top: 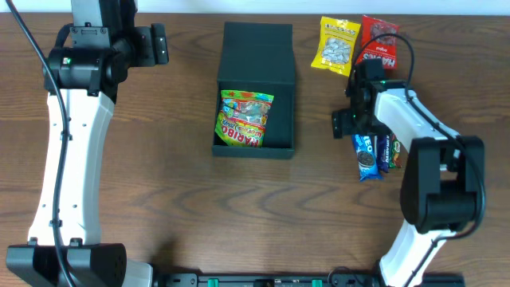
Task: Pack container
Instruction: 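Grasp the blue Oreo pack with the right gripper, then place the Oreo pack upright into the box beside the Haribo bag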
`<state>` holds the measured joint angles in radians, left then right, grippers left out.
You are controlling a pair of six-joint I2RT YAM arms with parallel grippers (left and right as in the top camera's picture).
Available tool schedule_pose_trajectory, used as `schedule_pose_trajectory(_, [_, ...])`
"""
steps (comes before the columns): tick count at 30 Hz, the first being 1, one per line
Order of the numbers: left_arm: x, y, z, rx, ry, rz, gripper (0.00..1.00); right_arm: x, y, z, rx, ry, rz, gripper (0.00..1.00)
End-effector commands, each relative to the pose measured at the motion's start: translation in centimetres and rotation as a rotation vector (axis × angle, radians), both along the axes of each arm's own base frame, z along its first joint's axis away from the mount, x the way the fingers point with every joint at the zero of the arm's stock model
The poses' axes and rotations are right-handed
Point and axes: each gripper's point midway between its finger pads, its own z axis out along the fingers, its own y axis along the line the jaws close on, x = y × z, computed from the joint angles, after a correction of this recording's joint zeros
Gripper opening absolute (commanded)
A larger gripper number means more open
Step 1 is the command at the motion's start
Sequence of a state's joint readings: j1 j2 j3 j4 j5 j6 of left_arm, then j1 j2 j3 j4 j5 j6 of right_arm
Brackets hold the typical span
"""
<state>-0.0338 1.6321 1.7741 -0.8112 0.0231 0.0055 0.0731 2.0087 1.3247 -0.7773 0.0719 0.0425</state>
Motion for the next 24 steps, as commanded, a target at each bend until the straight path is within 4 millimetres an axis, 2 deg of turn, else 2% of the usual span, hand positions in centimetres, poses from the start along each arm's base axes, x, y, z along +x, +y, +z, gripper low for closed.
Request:
schedule_pose_trajectory(1, [-0.5, 0.1, 1.2, 0.008, -0.026, -0.012, 0.95, -0.5, -0.3, -0.9, 0.001, 0.026, -0.026, 0.72])
schedule_pose_trajectory(5, [-0.4, 0.0, 1.2, 0.009, -0.028, -0.013, 0.95, 0.1, 0.3, -0.2, 0.038, 0.010, -0.058, 0.41])
schedule_pose_trajectory(7, [-0.4, 0.0, 1.2, 0.009, -0.029, -0.013, 0.95, 0.8, 0.9, 0.8, 0.078, 0.000, -0.063, 0.33])
schedule_pose_trajectory(12, [-0.4, 0.0, 1.2, 0.008, -0.028, -0.013, 0.95, 3.8, 2.4, 5.8, 0.137, -0.062, -0.098, 0.28])
schedule_pose_trajectory(17, [-0.4, 0.0, 1.2, 0.006, -0.028, -0.010, 0.95, 6.2, 5.3, 11.5, 0.179, -0.147, -0.087, 0.24])
schedule_pose_trajectory(20, [-0.5, -0.3, 1.2, -0.006, -0.027, -0.024, 0.95, 6.8, 8.3, 14.1, 0.220, -0.190, -0.092, 0.24])
schedule_pose_trajectory(21, [-0.5, -0.5, 1.2, -0.014, -0.027, -0.032, 0.95, 7.0, 10.1, 14.8, 0.252, -0.205, -0.102, 0.25])
schedule_pose_trajectory(24, [-0.5, -0.7, 1.2, -0.025, -0.027, -0.043, 0.95, 7.3, 14.0, 15.2, 0.305, -0.239, -0.150, 0.24])
